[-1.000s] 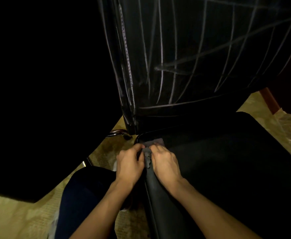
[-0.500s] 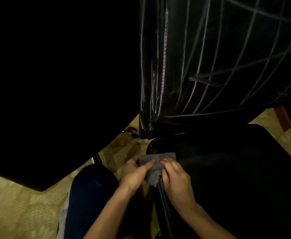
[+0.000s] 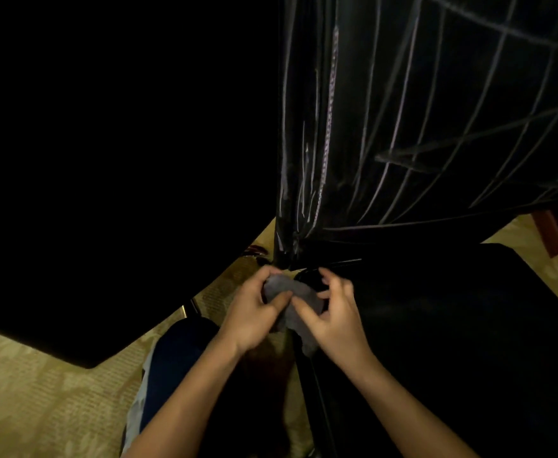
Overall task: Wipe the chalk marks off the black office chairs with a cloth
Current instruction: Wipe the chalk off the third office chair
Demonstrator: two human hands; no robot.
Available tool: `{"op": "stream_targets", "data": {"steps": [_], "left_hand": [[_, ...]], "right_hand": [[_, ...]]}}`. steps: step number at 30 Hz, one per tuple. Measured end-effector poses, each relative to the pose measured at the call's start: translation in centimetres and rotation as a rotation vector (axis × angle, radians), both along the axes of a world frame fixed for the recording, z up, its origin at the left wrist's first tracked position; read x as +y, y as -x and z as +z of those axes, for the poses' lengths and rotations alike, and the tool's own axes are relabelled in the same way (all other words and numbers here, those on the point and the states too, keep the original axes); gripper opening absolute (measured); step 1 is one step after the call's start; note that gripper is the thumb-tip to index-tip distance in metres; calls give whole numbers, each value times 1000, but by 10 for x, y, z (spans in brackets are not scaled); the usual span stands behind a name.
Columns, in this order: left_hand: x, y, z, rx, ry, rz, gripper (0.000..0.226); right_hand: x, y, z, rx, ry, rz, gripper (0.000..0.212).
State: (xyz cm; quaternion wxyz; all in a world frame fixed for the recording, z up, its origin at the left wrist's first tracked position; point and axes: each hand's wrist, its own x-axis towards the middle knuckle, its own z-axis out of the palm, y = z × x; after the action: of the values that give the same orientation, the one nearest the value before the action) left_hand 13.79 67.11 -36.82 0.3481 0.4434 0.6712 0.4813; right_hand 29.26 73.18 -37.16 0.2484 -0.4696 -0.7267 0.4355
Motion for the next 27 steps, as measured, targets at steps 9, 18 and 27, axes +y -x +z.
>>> {"op": "stream_targets", "data": {"steps": [9,18,27], "left_hand": [[36,65,0,959,-75,18,27],[84,78,-17,552,-164,-6,21],[132,80,-23,209,-16,-209,24]], "right_hand": [[13,53,-5,-222,115,-88,12],[15,142,-38,629,519,-820,18],[43,143,-39,765,551,-961,15]]}}
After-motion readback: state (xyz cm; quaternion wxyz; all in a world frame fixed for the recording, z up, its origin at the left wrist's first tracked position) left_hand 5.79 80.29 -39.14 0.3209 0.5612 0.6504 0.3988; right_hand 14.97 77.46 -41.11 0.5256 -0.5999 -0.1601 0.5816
